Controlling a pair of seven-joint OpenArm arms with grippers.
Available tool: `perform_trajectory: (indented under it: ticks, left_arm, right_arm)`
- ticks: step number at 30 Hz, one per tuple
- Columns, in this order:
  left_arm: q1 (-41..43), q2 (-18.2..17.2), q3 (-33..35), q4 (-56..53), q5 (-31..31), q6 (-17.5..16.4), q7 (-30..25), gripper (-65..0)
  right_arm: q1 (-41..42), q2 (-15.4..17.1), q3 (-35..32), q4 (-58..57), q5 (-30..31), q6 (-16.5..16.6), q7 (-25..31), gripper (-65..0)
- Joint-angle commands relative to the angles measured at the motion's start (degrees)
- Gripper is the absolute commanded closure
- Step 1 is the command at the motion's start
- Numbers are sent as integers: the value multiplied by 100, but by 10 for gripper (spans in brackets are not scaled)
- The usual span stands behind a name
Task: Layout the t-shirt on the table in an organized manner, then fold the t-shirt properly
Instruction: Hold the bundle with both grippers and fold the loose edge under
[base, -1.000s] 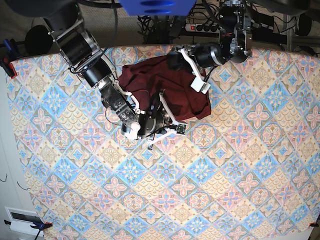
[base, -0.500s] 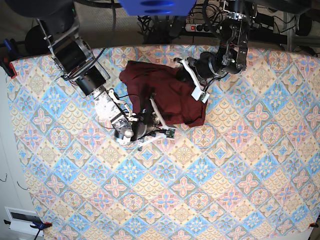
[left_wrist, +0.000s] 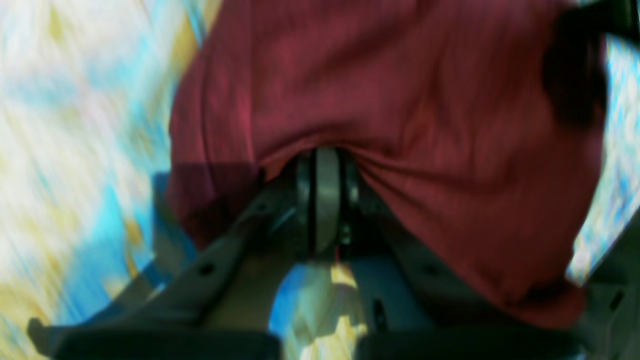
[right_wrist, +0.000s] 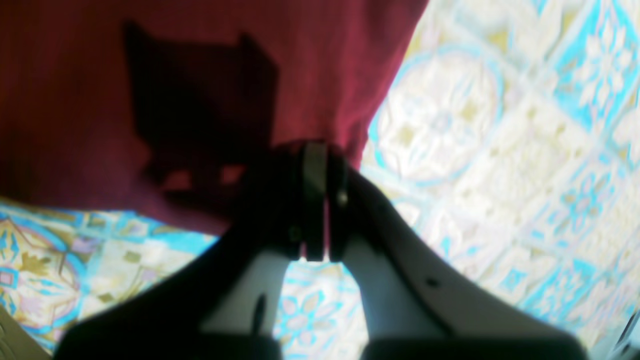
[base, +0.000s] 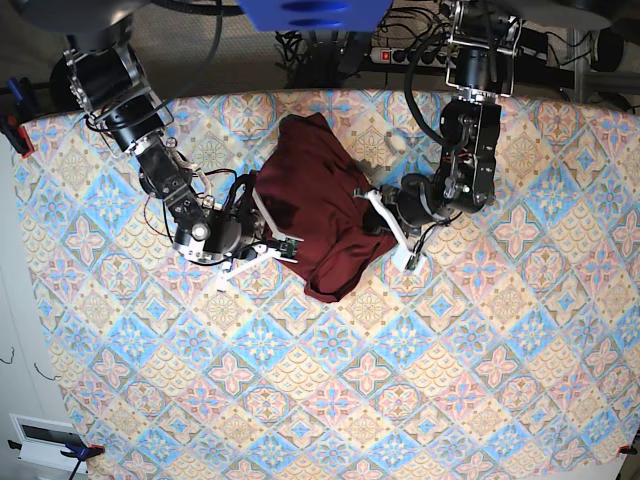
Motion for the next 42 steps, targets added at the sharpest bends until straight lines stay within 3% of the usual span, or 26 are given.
perform_trajectory:
  ticks: [1,4,8,15,22,30,36,42]
  left_arm:
    - [-207,14,-9,-70,-77,-26,-102,0]
    - [-409,154,-26,-167,-94,-26,-102,0]
    - [-383,172,-70,360,-121,-26,-58,0]
    - [330,207,-422,1336,-129,-26,-40,0]
    - [417,585,-413,1565,-323,-52,-40,0]
    - [-303,1095,-413,527,-296,-52,-93,0]
    - [-857,1069,-413,-273,-252,-35,-374,0]
    - [-936,814,-440,-343,389,-26,-427,0]
  right_arm:
    - [52,1,50,218,16,-5,30,-6]
    - [-44,10,67,438,16,-5,30,-5]
    - [-62,19,577,481,16,-5,65,-5]
    - [-44,1,1386,68,25,-5,92,-5]
    - [70,-430,1193,-160,16,-5,101,-6]
    - [44,-456,718,-108,25,-5,101,-6]
    - [-211,-447,525,-116,16,-5,101,-6]
    - [-361,-447,525,-143,16,-5,101,-7]
